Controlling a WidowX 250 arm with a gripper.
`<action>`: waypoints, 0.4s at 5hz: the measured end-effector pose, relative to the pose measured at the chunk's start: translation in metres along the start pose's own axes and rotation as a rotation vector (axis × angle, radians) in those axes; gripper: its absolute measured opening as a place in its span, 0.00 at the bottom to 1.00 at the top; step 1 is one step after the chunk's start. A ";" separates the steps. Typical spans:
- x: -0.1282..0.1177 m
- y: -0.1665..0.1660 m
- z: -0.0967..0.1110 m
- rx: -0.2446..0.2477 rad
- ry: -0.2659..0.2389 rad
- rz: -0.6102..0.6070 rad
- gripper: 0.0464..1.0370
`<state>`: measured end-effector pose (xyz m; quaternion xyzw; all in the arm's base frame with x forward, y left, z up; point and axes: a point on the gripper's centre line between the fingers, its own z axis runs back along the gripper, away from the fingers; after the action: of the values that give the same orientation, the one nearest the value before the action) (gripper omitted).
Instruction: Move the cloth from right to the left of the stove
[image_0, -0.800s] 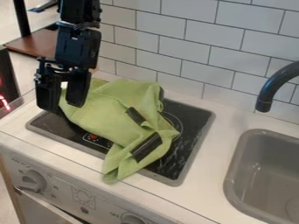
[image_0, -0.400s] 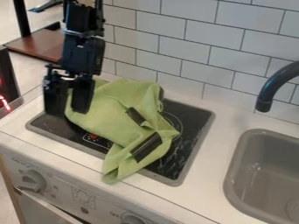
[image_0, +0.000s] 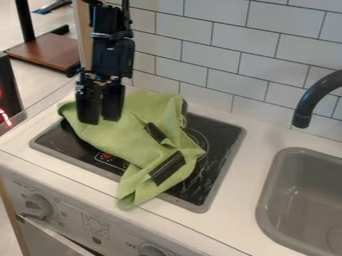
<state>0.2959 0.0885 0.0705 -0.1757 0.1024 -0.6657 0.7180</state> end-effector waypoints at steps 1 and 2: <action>0.007 0.007 0.004 0.029 -0.041 -0.033 0.96; 0.011 0.011 0.009 0.054 -0.065 -0.067 0.96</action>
<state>0.3100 0.0795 0.0751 -0.1809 0.0551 -0.6859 0.7028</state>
